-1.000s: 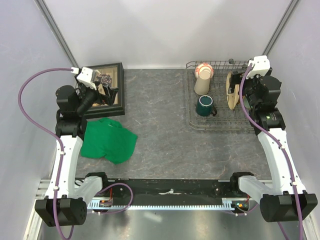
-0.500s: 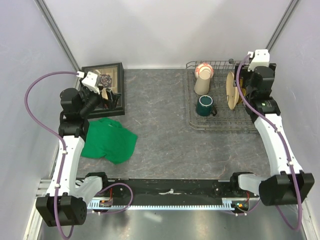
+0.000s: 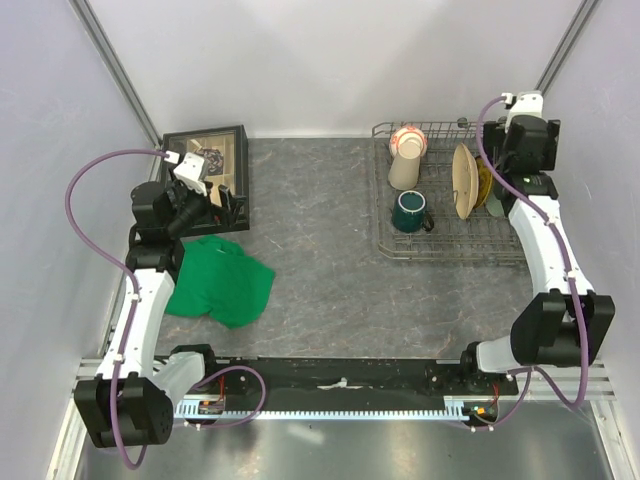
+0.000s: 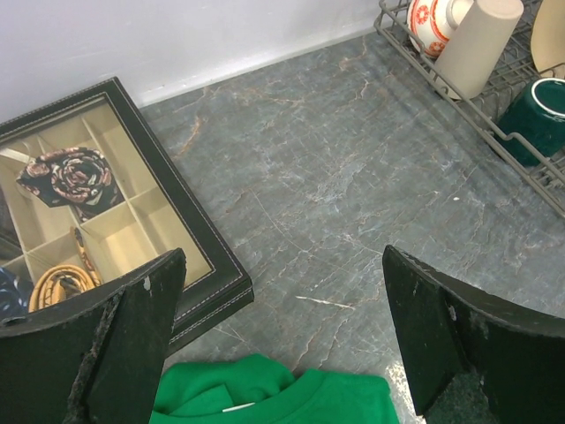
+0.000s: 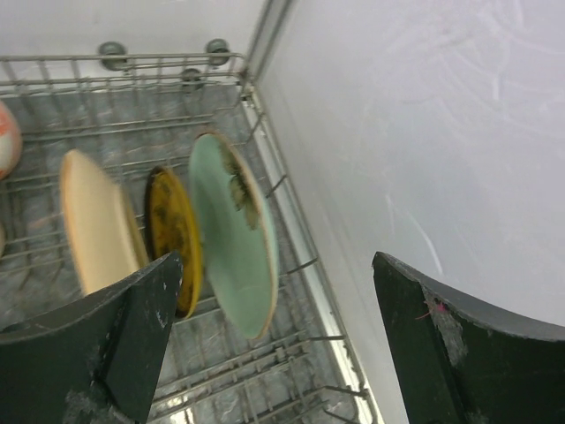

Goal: Unload the mixed dishes from the dish rack
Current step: Pick up the plate from the dish rack.

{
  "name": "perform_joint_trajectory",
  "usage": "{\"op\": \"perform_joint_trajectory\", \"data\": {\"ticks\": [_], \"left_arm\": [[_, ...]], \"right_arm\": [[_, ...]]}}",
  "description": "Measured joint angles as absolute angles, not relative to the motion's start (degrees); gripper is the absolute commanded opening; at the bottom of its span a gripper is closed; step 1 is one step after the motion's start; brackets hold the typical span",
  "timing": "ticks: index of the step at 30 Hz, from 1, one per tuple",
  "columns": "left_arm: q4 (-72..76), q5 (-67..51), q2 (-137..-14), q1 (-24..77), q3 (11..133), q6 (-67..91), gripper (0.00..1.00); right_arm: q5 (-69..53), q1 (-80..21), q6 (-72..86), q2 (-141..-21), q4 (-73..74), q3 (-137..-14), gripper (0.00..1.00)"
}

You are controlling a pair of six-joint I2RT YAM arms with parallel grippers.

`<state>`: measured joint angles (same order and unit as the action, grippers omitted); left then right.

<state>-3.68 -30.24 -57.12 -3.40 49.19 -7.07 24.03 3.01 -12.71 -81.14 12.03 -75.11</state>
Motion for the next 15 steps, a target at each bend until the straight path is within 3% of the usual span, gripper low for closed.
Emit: {"op": "perform_joint_trajectory", "data": {"ticks": [15], "left_arm": [[-1.1, -30.52, -59.13, -3.4, 48.36, -7.4, 0.99]], "right_arm": [[10.85, 13.5, -12.93, -91.13, 18.85, -81.19, 0.96]]}}
